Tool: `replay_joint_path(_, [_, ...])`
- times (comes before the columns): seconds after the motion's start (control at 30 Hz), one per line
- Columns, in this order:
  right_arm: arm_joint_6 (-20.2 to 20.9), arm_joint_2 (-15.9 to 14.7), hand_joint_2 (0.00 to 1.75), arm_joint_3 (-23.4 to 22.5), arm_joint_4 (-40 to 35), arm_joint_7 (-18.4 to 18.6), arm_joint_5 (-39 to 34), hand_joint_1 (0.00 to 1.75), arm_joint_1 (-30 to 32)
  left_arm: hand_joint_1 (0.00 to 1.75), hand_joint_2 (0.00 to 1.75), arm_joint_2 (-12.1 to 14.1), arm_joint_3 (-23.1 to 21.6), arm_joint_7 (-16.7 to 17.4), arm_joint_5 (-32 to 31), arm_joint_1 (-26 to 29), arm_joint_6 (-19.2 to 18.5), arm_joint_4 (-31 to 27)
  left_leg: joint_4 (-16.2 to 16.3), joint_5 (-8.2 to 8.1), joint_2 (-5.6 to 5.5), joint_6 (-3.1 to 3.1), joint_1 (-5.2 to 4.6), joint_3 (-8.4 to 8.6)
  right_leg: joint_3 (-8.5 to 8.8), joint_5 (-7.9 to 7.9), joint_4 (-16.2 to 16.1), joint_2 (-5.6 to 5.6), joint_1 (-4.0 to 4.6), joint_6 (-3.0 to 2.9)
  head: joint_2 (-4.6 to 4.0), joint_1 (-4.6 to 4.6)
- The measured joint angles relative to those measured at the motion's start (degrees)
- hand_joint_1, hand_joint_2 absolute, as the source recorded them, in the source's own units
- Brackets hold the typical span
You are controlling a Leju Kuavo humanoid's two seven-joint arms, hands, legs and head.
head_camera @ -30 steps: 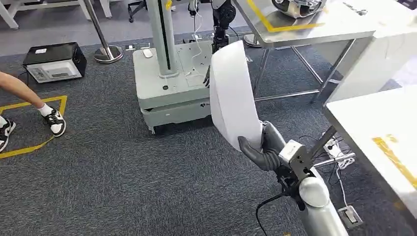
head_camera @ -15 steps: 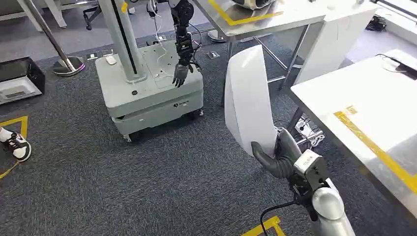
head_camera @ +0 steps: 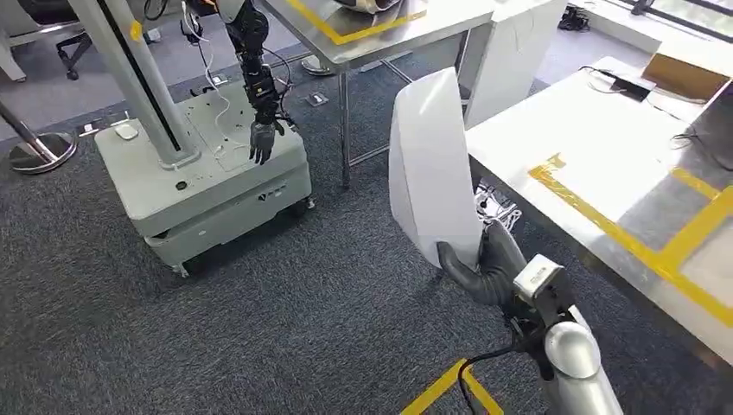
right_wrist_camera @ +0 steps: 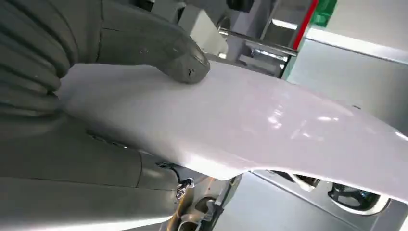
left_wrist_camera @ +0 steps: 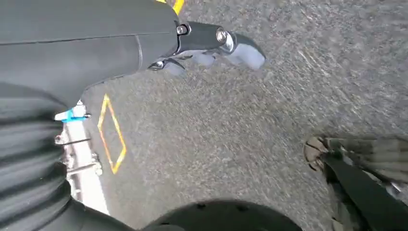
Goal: Take the parts from the cabinet and place them on the table.
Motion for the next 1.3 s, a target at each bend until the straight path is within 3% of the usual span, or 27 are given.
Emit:
replay_joint_path(0.03, [-0.1,0.0,1.75,0.1,0.2,0.1,0.0,1.75,-0.1,0.0,1.75,-0.2,0.0,0.0,0.1,0.1,0.0,-0.1,-0.5,0.34,0.81,0.55,0.38,0.04,-0.3,-0.17,0.3,-0.24,-0.09,0.06,0.0,0.02])
replay_joint_path(0.07, [-0.1,0.0,1.75,0.2,0.2,0.1,0.0,1.75,-0.4,0.0,1.75,0.0,0.0,0.0,0.3,0.1,0.0,0.0,-0.6,0.44,1.36,0.8,0.31,0.0,-0.93,-1.21,1.8,-3.66,0.35,0.16,0.0,0.22])
replay_joint_path(0.1, [-0.1,0.0,1.75,0.4,0.3,0.2,0.0,1.75,-1.0,0.0,1.75,0.1,0.0,0.0,0.6,0.2,0.1,0.0,-0.5,0.43,2.15,1.06,0.16,-0.1,-2.78,-3.42,5.5,-5.88,0.42,0.39,0.0,0.37])
replay_joint_path(0.17, [0.1,0.2,1.75,1.1,0.3,0.3,0.1,1.75,-1.5,0.0,1.75,0.2,0.0,0.0,1.1,0.4,0.2,0.0,-0.5,0.29,3.81,1.37,-0.15,-0.16,-7.12,-7.36,14.7,-7.13,0.25,0.63,-0.02,0.35])
replay_joint_path(0.2, [0.1,0.2,1.75,1.3,0.4,0.6,0.1,1.75,-1.5,0.0,1.75,0.3,0.0,0.0,1.2,0.4,0.3,0.0,-0.5,0.23,4.64,1.47,-0.25,-0.17,-8.62,-8.13,17.9,-7.25,0.24,0.65,0.0,0.37])
replay_joint_path(0.23, [0.1,0.2,1.75,1.4,0.5,0.8,0.1,1.75,-1.5,0.0,1.75,0.3,0.0,0.2,1.3,0.4,0.3,0.0,-0.5,0.2,5.27,1.47,-0.28,-0.14,-8.73,-7.61,18.1,-7.32,0.24,0.61,0.0,0.37])
replay_joint_path(0.3, [0.1,0.2,1.75,1.6,0.6,1.0,0.1,1.75,-1.7,0.0,1.75,0.2,0.0,0.4,0.5,0.3,0.0,0.0,-0.5,-0.01,6.74,1.49,-0.35,0.05,-4.75,-3.45,10.6,-7.76,0.33,0.29,0.0,0.37])
replay_joint_path(0.33, [0.1,0.2,1.75,1.6,0.6,1.0,0.2,1.75,-1.8,0.0,1.75,0.2,-0.1,0.4,0.0,0.3,-0.1,0.0,-0.5,-0.14,7.34,1.36,-0.37,0.26,-1.52,-1.18,4.9,-9.08,0.49,-0.03,0.0,0.37])
replay_joint_path(0.37, [0.0,0.2,1.75,1.7,0.6,1.2,0.4,1.75,-2.0,0.0,1.75,0.3,-0.4,0.3,-0.2,0.3,-0.2,0.0,-0.5,-0.29,7.96,1.19,-0.44,0.49,0.71,-0.83,0.6,-11.83,0.86,-0.42,0.0,0.35])
replay_joint_path(0.4, [-0.1,0.2,1.75,1.8,0.5,1.3,0.7,1.75,-2.0,0.0,1.75,0.3,-0.5,0.0,-0.2,0.3,-0.1,0.0,-0.5,-0.53,8.39,0.78,-0.84,0.51,0.84,-1.07,0.2,-12.58,1.22,-0.67,0.0,0.28])
replay_joint_path(0.5, [-0.1,0.2,1.75,2.1,0.2,1.5,1.0,1.75,-2.0,0.0,1.75,0.1,-0.5,0.2,0.8,0.1,-0.1,-0.1,-0.9,-0.61,10.08,-0.06,-0.42,0.96,0.4,-0.84,0.2,-10.14,1.68,-1.3,-0.02,0.33])
replay_joint_path(0.53, [0.0,0.2,1.75,2.1,0.2,1.4,1.0,1.75,-2.1,0.0,1.75,0.1,-0.5,0.8,0.8,0.0,-0.1,-0.1,-0.9,-0.85,10.74,-0.53,-0.63,1.3,0.62,-0.48,-0.5,-9.39,1.32,-1.76,0.0,0.35])
replay_joint_path(0.6, [0.0,0.1,1.75,2.7,0.7,0.7,0.6,1.75,-3.0,0.0,1.75,0.2,-0.5,1.1,1.3,0.0,-0.1,-0.1,1.5,-2.41,5.61,-1.09,-0.24,0.23,1.46,-0.09,-1.3,-8.46,0.67,-2.06,0.0,0.26])
replay_joint_path(0.63, [0.1,0.0,1.75,3.2,2.2,0.2,0.4,1.75,-5.3,0.0,1.75,0.2,-0.5,1.0,2.2,0.2,-0.1,-0.1,6.3,-4.95,3.99,-1.18,-0.17,-2.17,1.32,0.05,-1.3,-7.57,0.51,-2.37,0.0,0.2])
replay_joint_path(0.7, [0.0,0.0,1.75,4.2,5.1,-0.5,-0.2,1.75,-7.4,0.0,1.75,0.1,-0.5,1.1,3.4,0.4,0.1,0.0,14.1,-7.56,3.07,-1.38,-0.12,-6.43,1.27,0.07,-1.3,-5.91,0.48,-2.42,0.0,0.15])
replay_joint_path(0.73, [0.0,0.0,1.75,4.3,5.5,-0.5,-0.5,1.75,-7.6,0.0,1.75,0.1,-0.5,1.5,3.4,0.4,0.2,0.0,15.3,-7.19,2.99,-1.43,-0.11,-7.35,1.28,0.06,-1.2,-5.24,0.46,-2.41,0.0,0.18])
replay_joint_path(0.77, [-0.1,0.0,1.75,4.5,5.6,-0.2,-0.5,1.75,-7.7,0.0,1.75,0.1,-0.5,2.1,3.1,0.5,0.0,0.0,13.8,-5.51,2.97,-1.48,-0.09,-7.0,1.25,0.03,-1.0,-4.55,0.4,-2.36,0.0,0.18])
replay_joint_path(0.83, [-0.3,0.0,1.75,4.5,5.8,0.3,-0.5,1.75,-8.2,0.0,1.75,0.1,-0.5,2.5,2.5,0.5,-0.3,0.0,6.0,-0.53,2.28,-1.64,0.21,-3.56,1.26,-0.16,-0.6,-3.09,0.09,-1.91,0.0,0.18])
replay_joint_path(0.87, [-0.3,0.0,1.75,4.5,5.8,0.4,-0.5,1.75,-8.5,0.0,1.75,0.1,-0.5,2.6,2.4,0.5,-0.3,0.0,2.2,1.29,0.93,-1.83,0.5,-1.79,1.2,-0.35,-0.3,-2.53,-0.09,-1.55,0.0,0.18])
replay_joint_path(0.9, [-0.3,0.0,1.75,4.5,5.8,0.6,-0.6,1.75,-8.9,0.0,1.75,-0.2,-0.7,2.5,2.2,0.6,-0.3,0.0,0.2,0.28,-2.33,-2.11,0.74,-1.06,0.57,-0.64,0.4,-1.79,0.14,-0.87,0.0,0.09])
replay_joint_path(0.93, [-0.5,0.0,1.75,4.5,5.8,0.8,-0.6,1.75,-9.0,0.0,1.75,-0.2,-0.9,2.0,2.1,0.6,-0.3,0.0,0.4,0.52,-1.41,-1.22,0.68,-0.97,0.2,-0.47,0.6,-1.22,0.06,-0.54,0.0,0.11])
replay_joint_path(1.03, [-0.9,-0.3,1.75,4.4,5.7,0.7,-1.0,1.75,-8.2,0.0,1.75,-0.3,-1.0,1.1,2.0,0.3,-0.1,-0.1,0.2,0.84,0.32,0.04,0.47,-0.95,-0.21,0.16,0.0,0.53,-0.25,0.5,0.0,0.09])
replay_joint_path(1.1, [-1.1,-0.8,1.75,4.3,5.2,0.5,-1.4,1.75,-7.3,0.0,1.75,-0.1,-1.1,0.4,1.6,0.3,-0.1,0.0,0.0,0.91,1.75,0.82,0.46,-0.93,-1.52,-1.77,3.0,-5.62,0.33,0.68,0.0,0.44])
replay_joint_path(1.13, [-1.1,-0.8,1.75,4.3,4.9,0.4,-1.4,1.75,-7.1,0.0,1.75,-0.2,-1.2,-0.1,1.4,0.4,-0.1,0.0,0.0,0.85,2.56,1.03,0.23,-0.96,-3.56,-3.99,7.1,-6.88,0.33,0.87,0.0,0.42])
replay_joint_path(1.2, [-1.1,-0.8,1.75,4.3,4.8,0.2,-1.4,1.75,-5.9,0.0,1.75,-0.1,-1.4,-0.6,1.3,0.5,-0.1,0.0,0.1,0.64,4.27,1.36,-0.11,-0.97,-7.84,-7.48,15.9,-7.31,0.31,0.86,0.0,0.44])
replay_joint_path(1.23, [-1.1,-0.9,1.75,4.3,4.8,0.2,-1.4,1.75,-5.2,0.0,1.75,-0.1,-1.4,-0.9,1.2,0.4,-0.1,0.0,0.1,0.55,5.12,1.5,-0.25,-0.97,-8.9,-7.73,17.9,-7.31,0.33,0.75,0.0,0.44])
replay_joint_path(1.3, [-1.1,-0.9,1.75,4.3,4.8,-0.1,-1.4,1.75,-4.5,0.0,1.75,-0.2,-1.5,-1.0,1.2,0.2,-0.2,-0.1,0.1,0.33,6.7,1.64,-0.54,-0.79,-6.72,-4.72,13.7,-7.44,0.5,0.21,0.0,0.44])
